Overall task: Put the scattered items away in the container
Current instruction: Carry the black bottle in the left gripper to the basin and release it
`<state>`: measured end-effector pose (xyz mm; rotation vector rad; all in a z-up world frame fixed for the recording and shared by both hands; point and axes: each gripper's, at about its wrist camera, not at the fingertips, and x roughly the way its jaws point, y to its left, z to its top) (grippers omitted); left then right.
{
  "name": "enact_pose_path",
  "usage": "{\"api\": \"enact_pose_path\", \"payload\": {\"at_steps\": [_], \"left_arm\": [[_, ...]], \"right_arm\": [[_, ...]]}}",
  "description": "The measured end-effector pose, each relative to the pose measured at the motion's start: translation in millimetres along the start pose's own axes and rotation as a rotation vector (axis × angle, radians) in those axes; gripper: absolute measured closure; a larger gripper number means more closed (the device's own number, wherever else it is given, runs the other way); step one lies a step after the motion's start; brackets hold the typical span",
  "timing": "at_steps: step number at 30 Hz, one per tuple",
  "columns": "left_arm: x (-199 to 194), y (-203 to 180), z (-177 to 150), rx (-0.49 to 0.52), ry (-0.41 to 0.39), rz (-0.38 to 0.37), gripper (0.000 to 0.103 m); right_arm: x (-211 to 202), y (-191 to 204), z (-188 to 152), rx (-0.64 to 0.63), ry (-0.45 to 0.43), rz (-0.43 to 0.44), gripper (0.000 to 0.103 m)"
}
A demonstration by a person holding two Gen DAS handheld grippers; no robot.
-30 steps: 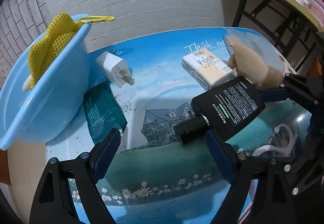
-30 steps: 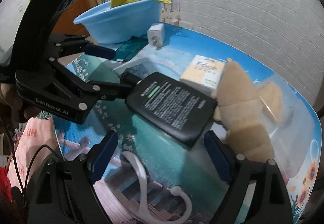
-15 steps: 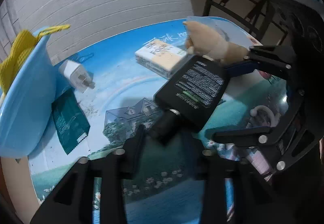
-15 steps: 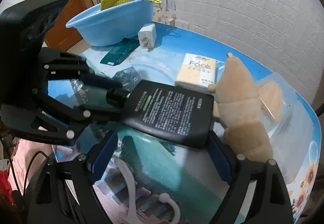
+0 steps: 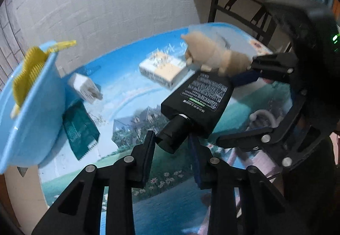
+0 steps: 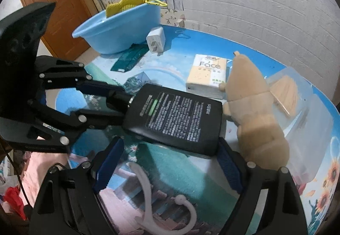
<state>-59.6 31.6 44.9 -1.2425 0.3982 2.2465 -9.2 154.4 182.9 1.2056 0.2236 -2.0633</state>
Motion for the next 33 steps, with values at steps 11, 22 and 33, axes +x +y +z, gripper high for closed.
{"api": "enact_pose_path", "payload": {"at_steps": [11,22,33], "left_arm": [[-31,-6,17,0.028,-0.056,0.036,0.073],[-105,41,46,-0.038,-0.184,0.155,0.072],[-117,157,25,-0.209,-0.151,0.32,0.071]], "right_arm": [[-31,3,14,0.03,-0.083,0.023,0.019],[-63,34,96,-0.078,-0.22,0.045,0.019],[14,93,205,-0.221,-0.203,0.112,0.019]]}}
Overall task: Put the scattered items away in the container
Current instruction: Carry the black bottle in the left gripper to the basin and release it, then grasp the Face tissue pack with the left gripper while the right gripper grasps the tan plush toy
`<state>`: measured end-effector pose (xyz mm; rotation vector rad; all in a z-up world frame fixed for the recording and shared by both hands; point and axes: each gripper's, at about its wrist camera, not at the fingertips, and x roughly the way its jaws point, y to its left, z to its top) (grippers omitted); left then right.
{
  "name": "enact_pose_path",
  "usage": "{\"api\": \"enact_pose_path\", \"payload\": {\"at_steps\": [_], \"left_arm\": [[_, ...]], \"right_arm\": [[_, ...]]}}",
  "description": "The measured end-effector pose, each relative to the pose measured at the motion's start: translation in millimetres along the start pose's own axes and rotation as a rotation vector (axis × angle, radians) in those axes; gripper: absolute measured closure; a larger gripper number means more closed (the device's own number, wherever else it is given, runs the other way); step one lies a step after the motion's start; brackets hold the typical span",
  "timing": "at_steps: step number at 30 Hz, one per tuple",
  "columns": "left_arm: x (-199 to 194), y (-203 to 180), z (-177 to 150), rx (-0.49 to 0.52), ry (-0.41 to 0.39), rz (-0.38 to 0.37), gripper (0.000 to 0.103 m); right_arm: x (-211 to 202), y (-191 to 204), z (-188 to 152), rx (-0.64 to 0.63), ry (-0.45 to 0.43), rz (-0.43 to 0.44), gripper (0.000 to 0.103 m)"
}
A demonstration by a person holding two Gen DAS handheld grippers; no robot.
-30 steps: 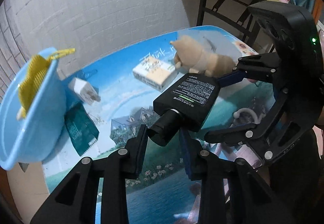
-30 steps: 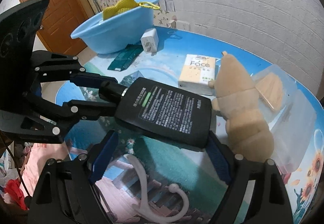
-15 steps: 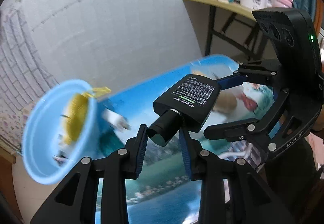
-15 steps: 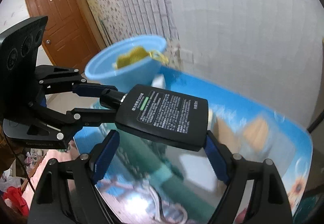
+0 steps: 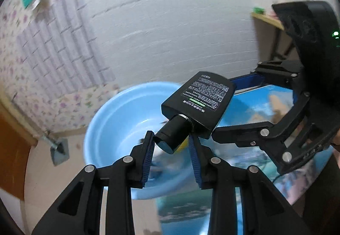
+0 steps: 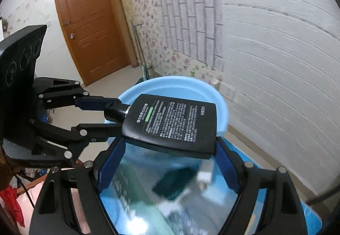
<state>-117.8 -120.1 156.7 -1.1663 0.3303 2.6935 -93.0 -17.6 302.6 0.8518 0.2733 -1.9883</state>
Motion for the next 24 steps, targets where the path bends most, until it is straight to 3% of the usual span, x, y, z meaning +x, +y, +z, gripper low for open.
{"api": "enact_pose_path", "payload": {"at_steps": [7,14,16,18,19,24], "left_arm": [[53,22,-26,-0.069,0.096,0.048,0.069],[32,20,-32,-0.109,0.028,0.07,0.048],[22,10,-33,-0.101,0.015,0.069,0.045],[11,-4,-34,-0.099,-0.002,0.06,0.026],[7,-12,-34,-0.105,-0.013,0.048,0.022],[7,-69,-43,-0.077,-0.013,-0.027,0.019]], "right_arm": [[50,7,3,0.005,0.052,-0.001,0.019],[18,9,-14,-0.012,0.014,-0.028,0.019],[4,6,-25,0.004,0.006,-0.032,0.019],[-16,2,-45,0.027,0.004,-0.05,0.019],[-22,-2,-55,0.044,0.006,-0.058,0.019],[-44,-20,-102,0.119,0.039,-0.108,0.019]]}}
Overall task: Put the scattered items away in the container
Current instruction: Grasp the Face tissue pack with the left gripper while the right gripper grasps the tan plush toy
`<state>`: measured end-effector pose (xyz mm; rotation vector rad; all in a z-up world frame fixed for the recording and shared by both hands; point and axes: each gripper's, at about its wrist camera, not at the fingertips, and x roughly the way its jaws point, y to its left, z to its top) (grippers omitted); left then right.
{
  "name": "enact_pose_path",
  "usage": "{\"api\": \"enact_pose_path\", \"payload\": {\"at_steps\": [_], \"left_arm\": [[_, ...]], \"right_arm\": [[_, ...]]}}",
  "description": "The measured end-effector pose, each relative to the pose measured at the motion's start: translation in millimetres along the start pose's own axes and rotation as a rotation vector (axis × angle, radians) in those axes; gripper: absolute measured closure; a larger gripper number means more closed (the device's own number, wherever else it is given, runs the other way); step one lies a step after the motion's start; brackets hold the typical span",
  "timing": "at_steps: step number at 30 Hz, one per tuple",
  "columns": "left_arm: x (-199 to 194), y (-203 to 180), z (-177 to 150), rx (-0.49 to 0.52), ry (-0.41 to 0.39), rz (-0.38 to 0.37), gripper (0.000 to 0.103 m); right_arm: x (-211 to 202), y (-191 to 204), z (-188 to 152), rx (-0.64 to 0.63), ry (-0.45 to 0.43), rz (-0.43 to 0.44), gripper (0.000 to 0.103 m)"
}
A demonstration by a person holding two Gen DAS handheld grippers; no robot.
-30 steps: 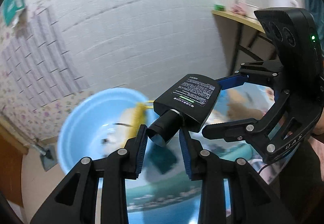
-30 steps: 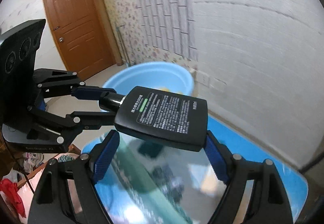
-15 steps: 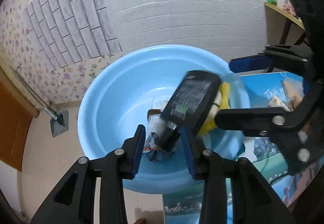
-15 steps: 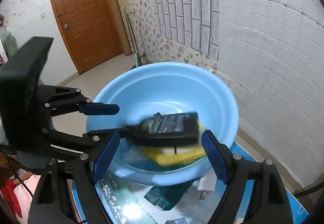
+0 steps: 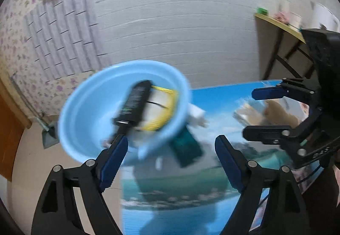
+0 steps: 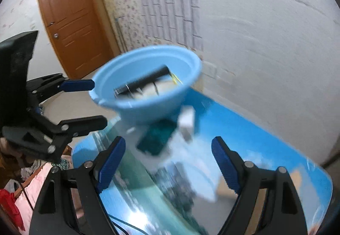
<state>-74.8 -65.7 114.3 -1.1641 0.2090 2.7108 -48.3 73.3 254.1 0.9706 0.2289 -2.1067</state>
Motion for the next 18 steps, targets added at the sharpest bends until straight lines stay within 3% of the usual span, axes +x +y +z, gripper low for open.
{"api": "enact_pose_path", "payload": {"at_steps": [5,11,18], "left_arm": [[17,-41,-9,-0.005,0.043,-0.076,0.019],[50,-96,-9,0.074,0.08,-0.113,0.019],[99,-124,12,0.16,0.144,-0.148,0.019]], "right_arm": [[-20,-23,-44,0.025,0.033,-0.078,0.019],[-35,-54,-89,0.088,0.075,-0.14,0.019],[-43,-60,-87,0.062,0.044,-0.179,0.019]]}}
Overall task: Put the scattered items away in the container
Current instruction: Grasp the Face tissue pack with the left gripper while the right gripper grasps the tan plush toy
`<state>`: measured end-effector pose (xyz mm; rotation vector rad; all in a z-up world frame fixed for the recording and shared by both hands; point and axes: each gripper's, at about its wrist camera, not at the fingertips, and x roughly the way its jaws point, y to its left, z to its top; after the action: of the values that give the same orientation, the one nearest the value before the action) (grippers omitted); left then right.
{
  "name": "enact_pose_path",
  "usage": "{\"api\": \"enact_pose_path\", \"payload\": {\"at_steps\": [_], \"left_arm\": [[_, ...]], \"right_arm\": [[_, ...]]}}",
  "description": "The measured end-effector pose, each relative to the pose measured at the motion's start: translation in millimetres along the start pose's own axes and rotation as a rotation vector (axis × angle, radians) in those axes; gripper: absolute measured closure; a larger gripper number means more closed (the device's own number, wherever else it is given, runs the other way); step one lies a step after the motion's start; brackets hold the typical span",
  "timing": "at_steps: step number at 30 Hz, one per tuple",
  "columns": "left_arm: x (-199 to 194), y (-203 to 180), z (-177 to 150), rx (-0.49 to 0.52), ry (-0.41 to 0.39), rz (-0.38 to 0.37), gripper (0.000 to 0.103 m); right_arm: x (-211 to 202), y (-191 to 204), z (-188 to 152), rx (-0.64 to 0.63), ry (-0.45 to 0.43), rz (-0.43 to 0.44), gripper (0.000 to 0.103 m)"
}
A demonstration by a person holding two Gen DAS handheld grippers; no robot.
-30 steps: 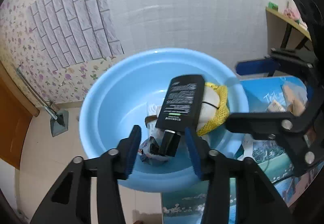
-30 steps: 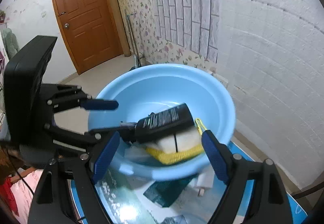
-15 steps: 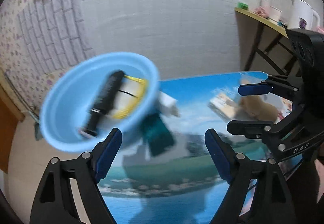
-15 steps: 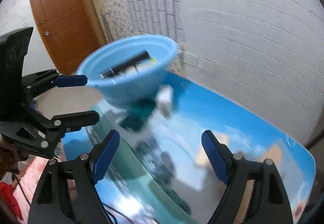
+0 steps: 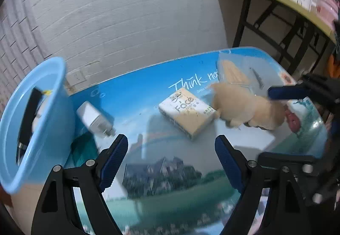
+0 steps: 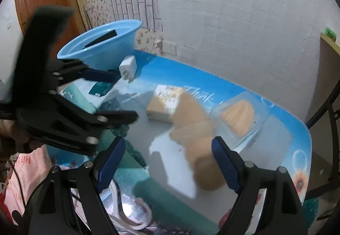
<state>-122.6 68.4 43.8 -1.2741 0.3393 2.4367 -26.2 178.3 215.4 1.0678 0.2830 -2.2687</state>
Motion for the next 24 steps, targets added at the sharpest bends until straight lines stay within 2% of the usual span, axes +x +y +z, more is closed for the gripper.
{"api": "enact_pose_path", "payload": {"at_steps": [8,15,24], "left_arm": [[24,-16,5,0.04,0.024,-0.014,0.019],[46,-9,17,0.043,0.036,-0.012,0.019],[63,-2,30,0.075,0.055,-0.051,0.019]], "right_arm": [[17,-24,-5,0.029,0.037,0.003,0.019],[32,-26,-10,0.008,0.082,0.031,0.019],[34,-28,-7,-0.007,0.08,0.047,0.019]]}}
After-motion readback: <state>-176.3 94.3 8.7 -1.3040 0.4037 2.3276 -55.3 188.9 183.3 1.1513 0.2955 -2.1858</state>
